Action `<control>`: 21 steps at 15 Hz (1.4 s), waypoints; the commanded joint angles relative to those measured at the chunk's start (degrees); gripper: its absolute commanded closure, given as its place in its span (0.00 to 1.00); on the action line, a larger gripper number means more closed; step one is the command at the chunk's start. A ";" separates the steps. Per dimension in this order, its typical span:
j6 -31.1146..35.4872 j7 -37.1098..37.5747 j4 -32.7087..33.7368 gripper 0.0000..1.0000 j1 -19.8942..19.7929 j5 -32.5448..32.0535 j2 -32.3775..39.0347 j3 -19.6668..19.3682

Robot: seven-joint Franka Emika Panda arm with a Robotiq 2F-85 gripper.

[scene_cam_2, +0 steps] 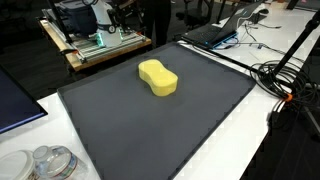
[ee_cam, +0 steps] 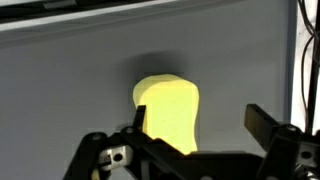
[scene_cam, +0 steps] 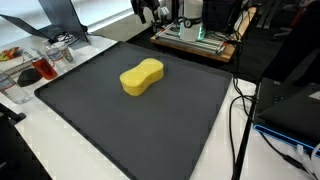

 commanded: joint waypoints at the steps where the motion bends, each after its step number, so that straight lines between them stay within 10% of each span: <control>1: 4.62 -2.58 0.67 0.00 4.72 -1.19 2.98 1.89; 9: 21.88 -19.01 1.10 0.00 8.66 6.46 18.18 0.12; 21: 26.66 -30.94 8.56 0.00 -1.53 13.59 37.79 7.39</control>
